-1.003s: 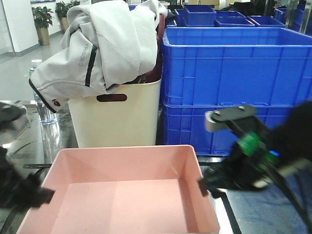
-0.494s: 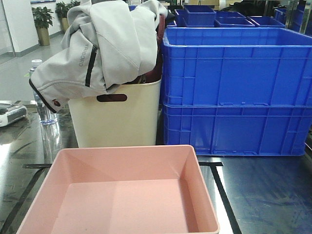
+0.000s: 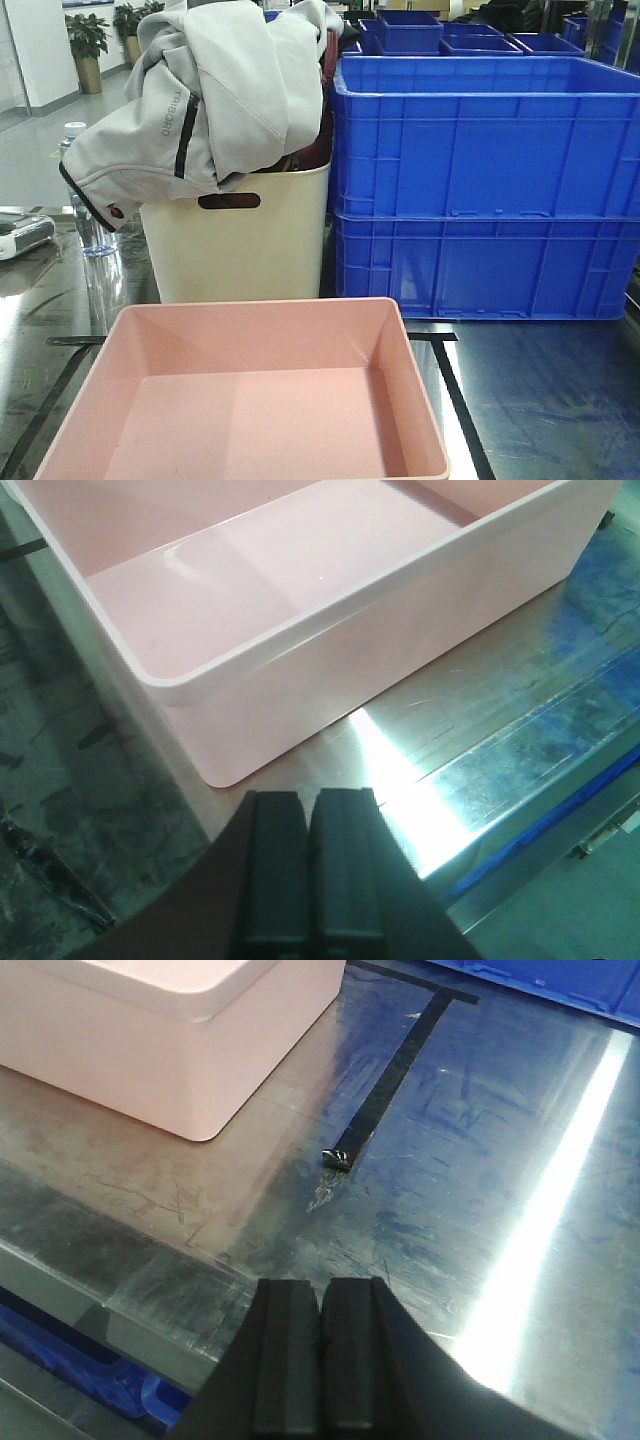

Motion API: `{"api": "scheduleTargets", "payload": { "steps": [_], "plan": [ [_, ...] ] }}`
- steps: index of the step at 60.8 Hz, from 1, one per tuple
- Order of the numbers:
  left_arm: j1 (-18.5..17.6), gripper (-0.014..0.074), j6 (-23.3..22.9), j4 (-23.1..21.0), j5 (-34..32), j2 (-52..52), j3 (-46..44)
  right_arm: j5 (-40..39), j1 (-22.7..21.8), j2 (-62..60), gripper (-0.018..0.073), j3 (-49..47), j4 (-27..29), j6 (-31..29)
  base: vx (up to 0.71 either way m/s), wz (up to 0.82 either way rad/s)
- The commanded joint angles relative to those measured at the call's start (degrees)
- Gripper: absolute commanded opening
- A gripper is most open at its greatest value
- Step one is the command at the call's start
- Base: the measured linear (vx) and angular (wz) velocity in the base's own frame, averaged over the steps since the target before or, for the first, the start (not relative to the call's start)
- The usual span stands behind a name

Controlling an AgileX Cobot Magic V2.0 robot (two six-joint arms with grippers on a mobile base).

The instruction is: Grab pink bin and stack on right shelf

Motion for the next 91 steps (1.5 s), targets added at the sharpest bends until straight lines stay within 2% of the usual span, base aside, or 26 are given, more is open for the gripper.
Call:
{"api": "scheduleTargets", "payload": {
  "steps": [1,13,18,30,41,46,51,56,62,71,91],
  "plan": [
    [0.0,-0.0007,0.0,-1.3,-4.5,0.3,-1.6,-4.2,-0.2,0.5,-0.0015,-1.6,-0.4,-0.5,0.0,0.0],
    [0.7,-0.0007,0.0,-1.3,-5.8,-3.1,0.8,-4.2,-0.2,0.5,-0.0013,-1.6,-0.4,-0.5,0.0,0.0],
    [3.8,-0.0006,-0.1,0.8,-11.3,-8.5,4.3,-4.2,-0.2,0.5,-0.0013,-1.6,-0.5,-0.5,0.0,0.0],
    [12.3,-0.0006,0.0,2.5,-28.9,-21.7,18.3,-4.2,-0.2,0.5,-0.0013,-1.6,-0.4,-0.5,0.0,0.0],
    [13.9,-0.0006,-0.8,4.7,-43.1,-26.2,29.7,-4.2,-0.2,0.5,-0.0012,-1.6,-0.4,-0.5,0.0,0.0],
    [14.0,-0.0006,-2.8,5.0,-48.2,-27.4,33.3,-4.2,-0.2,0.5,-0.0012,-1.6,-0.4,-0.5,0.0,0.0],
    [15.3,-0.0006,-6.4,7.6,-47.0,-28.4,33.4,-4.2,-0.2,0.5,-0.0012,-1.6,-0.5,-0.6,0.0,0.0],
    [17.0,-0.0006,-11.3,12.0,-46.4,-28.4,33.5,-4.2,-0.2,0.5,-0.0012,-1.6,-0.5,-0.5,0.0,0.0],
    [18.4,-0.0006,-15.8,14.7,-45.0,-28.4,33.5,-4.2,-0.2,0.5,-0.0012,-1.6,-0.4,-0.5,0.0,0.0],
    [19.3,-0.0006,-16.0,14.7,-42.2,-28.4,33.5,-4.2,-0.2,0.5,-0.0012,-1.6,-0.5,-0.5,0.0,0.0],
    [19.7,-0.0006,-16.1,14.7,-42.2,-28.3,33.4,-4.2,-0.2,0.5,-0.0012,-1.6,-0.5,-0.5,0.0,0.0]
  ]
}}
